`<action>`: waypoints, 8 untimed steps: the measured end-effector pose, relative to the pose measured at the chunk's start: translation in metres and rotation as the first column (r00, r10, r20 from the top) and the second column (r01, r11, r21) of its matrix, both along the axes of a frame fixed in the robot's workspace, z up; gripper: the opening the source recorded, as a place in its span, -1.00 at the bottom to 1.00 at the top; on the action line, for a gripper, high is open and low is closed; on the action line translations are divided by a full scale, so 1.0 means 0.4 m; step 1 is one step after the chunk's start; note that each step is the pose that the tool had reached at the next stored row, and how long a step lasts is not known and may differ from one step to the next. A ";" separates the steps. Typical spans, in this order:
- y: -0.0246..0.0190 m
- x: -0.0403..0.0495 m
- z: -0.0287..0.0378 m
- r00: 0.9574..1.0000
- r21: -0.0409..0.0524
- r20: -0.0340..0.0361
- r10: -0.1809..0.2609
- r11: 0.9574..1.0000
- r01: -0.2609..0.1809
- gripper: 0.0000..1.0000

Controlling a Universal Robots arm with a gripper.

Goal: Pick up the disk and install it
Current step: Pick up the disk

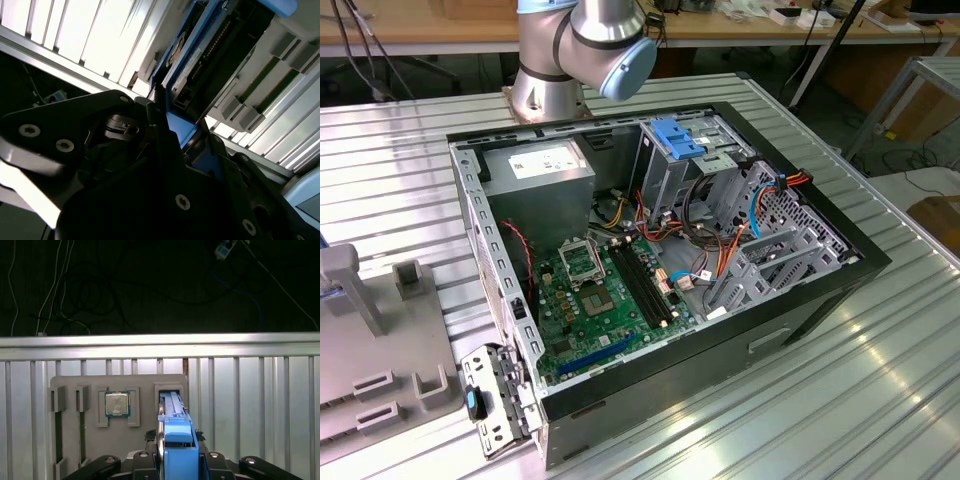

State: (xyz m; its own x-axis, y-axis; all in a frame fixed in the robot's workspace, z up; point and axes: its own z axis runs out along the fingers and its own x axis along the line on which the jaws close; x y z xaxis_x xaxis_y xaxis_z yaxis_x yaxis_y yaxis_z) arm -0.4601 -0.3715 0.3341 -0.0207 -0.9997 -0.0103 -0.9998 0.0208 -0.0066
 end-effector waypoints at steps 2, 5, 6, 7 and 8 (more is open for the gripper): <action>0.000 0.000 0.019 1.000 0.000 0.000 0.000 1.000 0.000 -0.25; 0.000 0.000 0.057 1.000 0.000 0.000 0.000 1.000 0.000 -0.25; 0.000 0.000 0.069 1.000 0.000 0.000 0.000 1.000 0.000 -0.25; 0.000 0.000 0.078 1.000 0.000 0.000 0.000 1.000 0.000 -0.25; 0.000 0.000 0.086 1.000 0.000 0.000 0.000 1.000 0.000 -0.25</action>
State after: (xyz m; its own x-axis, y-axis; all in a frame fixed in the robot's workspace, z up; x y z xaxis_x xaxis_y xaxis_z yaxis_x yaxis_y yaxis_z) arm -0.4601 -0.3715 0.3687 -0.0207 -0.9997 -0.0103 -0.9998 0.0208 -0.0067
